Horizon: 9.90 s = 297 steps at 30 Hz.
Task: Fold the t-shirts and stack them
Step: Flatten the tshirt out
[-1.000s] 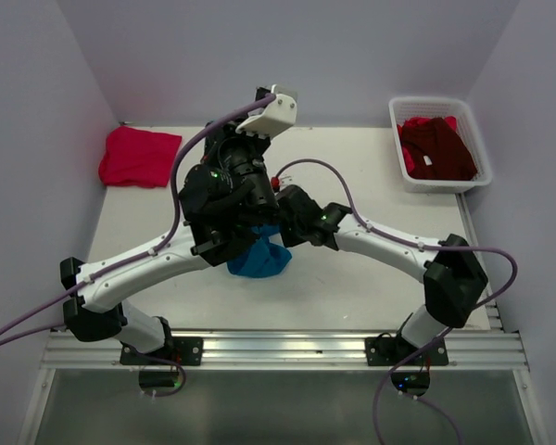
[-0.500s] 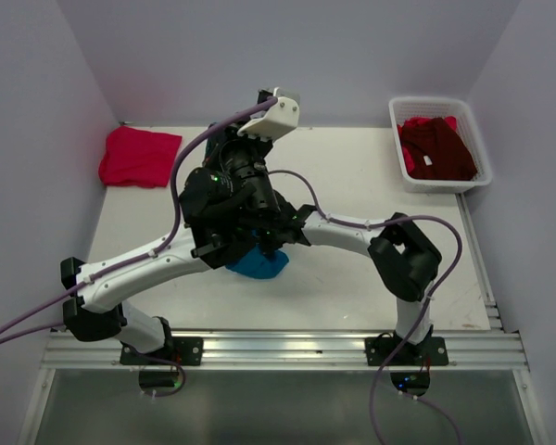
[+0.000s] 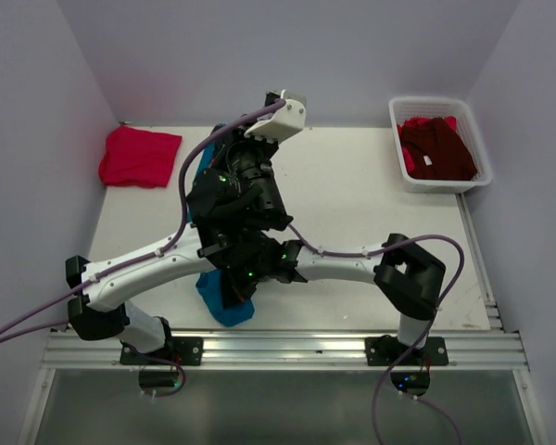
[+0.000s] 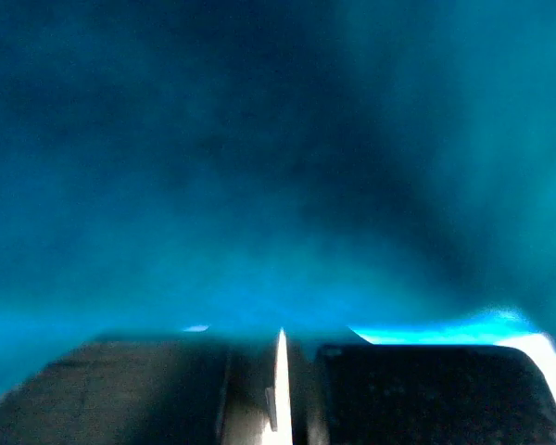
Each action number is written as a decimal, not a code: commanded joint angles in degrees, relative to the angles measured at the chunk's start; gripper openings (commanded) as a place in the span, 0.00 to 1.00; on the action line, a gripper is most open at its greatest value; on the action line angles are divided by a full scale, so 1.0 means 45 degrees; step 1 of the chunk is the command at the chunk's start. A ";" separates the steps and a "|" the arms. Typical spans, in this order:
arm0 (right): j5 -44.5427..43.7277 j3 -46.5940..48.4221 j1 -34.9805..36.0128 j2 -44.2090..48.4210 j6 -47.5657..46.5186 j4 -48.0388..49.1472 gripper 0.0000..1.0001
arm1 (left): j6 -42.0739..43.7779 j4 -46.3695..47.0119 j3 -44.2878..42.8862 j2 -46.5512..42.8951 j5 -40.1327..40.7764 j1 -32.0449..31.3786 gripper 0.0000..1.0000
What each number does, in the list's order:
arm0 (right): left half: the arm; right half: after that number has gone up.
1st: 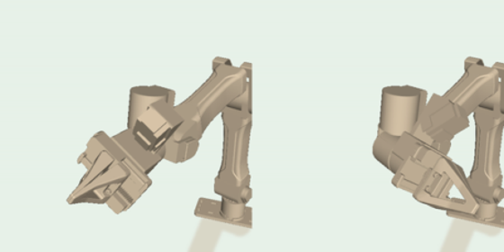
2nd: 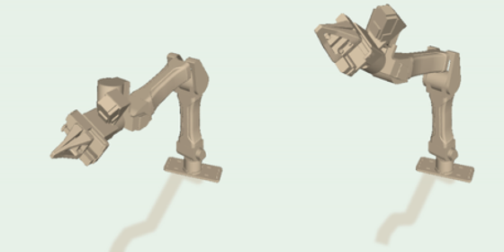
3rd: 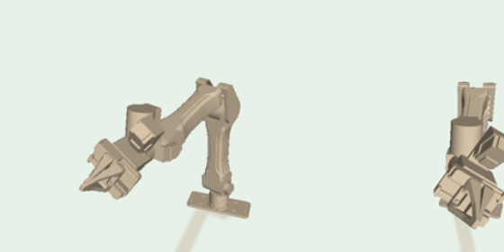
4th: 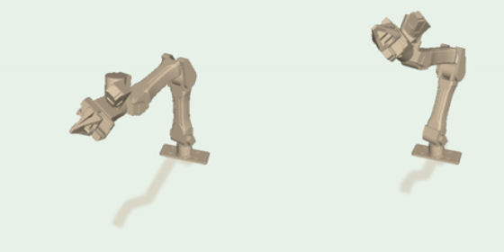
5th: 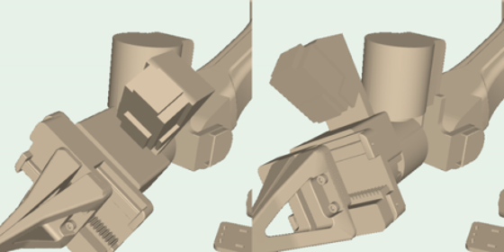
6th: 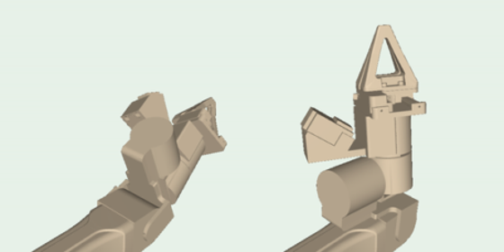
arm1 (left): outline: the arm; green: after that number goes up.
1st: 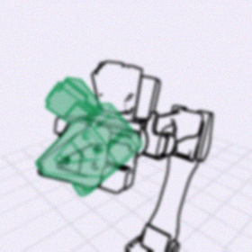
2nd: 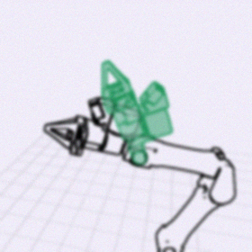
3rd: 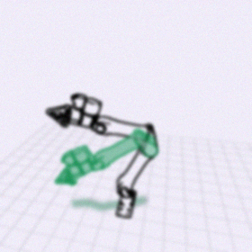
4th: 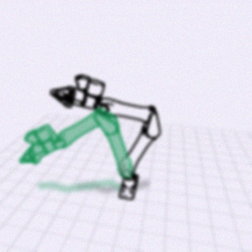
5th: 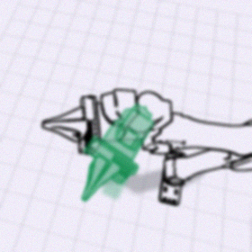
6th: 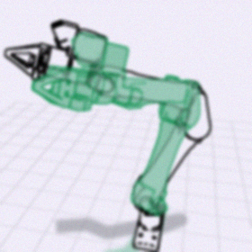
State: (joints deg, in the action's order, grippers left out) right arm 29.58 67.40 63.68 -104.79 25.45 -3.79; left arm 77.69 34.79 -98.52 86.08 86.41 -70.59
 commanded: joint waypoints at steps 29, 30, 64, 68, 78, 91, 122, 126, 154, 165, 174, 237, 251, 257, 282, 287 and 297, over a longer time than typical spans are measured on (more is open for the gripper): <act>-1.3271 0.6000 0.1494 -0.3627 0.1863 -0.8980 0.07 | 0.1115 0.1547 0.0174 -0.0301 0.0563 -0.0525 0.00; -1.3273 0.5903 0.1455 -0.3530 0.1844 -0.8981 0.32 | 0.1114 0.1547 0.0194 -0.0302 0.0563 -0.0525 0.00; -1.0772 0.5337 -0.1339 -0.2925 -0.1066 -0.5993 0.00 | 0.1075 0.2035 0.1053 -0.0419 0.0895 -0.0837 0.00; -1.1085 0.4654 -0.1339 -0.2437 -0.1086 -0.5779 0.00 | 0.1056 0.2094 0.1151 -0.0419 0.0856 -0.0837 0.00; -1.1067 0.5178 -0.1494 -0.3018 -0.1456 -0.5876 0.81 | 0.1017 0.2153 0.1307 -0.0419 0.0875 -0.0857 0.00; -1.0754 0.5591 -0.1905 -0.3141 -0.1535 -0.5779 0.00 | 0.1075 0.2153 0.1620 -0.0731 0.0973 -0.0877 0.00; -1.8704 0.6431 -0.2315 0.2916 0.2428 -1.5974 0.00 | -0.2770 0.2250 0.7397 -0.4165 0.2106 -0.0857 0.00; -1.8528 0.5922 -0.2354 0.3285 0.3073 -1.6246 0.00 | -0.4233 0.2270 0.8960 -0.5007 0.2164 -0.0837 0.00; -1.7766 0.5591 -0.2569 0.5845 0.1669 -1.5642 0.00 | -2.0176 -1.3129 0.5582 -0.2626 -0.6052 0.1212 0.00; -1.7688 0.5648 -0.3231 0.5827 0.1395 -1.5291 0.00 | -1.9745 -1.1578 0.5136 -0.1513 -1.1662 0.6756 0.00; -1.6712 0.4478 -0.4677 0.5202 0.0752 -1.4023 0.00 | -2.0369 -1.1968 0.5817 -0.1902 -1.1587 1.1113 0.00; -0.9990 0.0433 -0.7472 0.1239 0.1825 -0.5642 0.33 | -2.1034 -1.2281 0.9003 -0.4110 -1.1917 1.1995 0.00; -1.1359 0.1917 -0.7491 -0.0306 0.0595 -0.5876 0.36 | -2.1054 -1.2261 0.9120 -0.4188 -1.1995 1.1995 0.00; -1.1963 0.2503 -0.7491 -0.0578 -0.0089 -0.6110 0.41 | -2.1170 -1.2222 0.9159 -0.4110 -1.2152 1.1995 0.00; -1.2277 0.1546 -0.7491 -0.0735 -0.0128 -0.6033 0.45 | -2.1151 -1.2261 0.9335 -0.4403 -1.2132 1.1995 0.00; -1.2375 0.2073 -0.7491 -0.1379 -0.0441 -0.5955 0.44 | -2.1112 -1.2339 0.9335 -0.4462 -1.2113 1.1995 0.00; -1.2278 0.2348 -0.7472 -0.2124 -0.0519 -0.5662 0.06 | -2.1054 -1.2398 0.9315 -0.4598 -1.2054 1.1995 0.00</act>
State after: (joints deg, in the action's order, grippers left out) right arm -24.69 77.17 30.30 -113.62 22.92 -30.57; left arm -15.97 -21.96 -56.45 66.94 31.70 -16.99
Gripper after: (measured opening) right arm 0.146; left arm 0.008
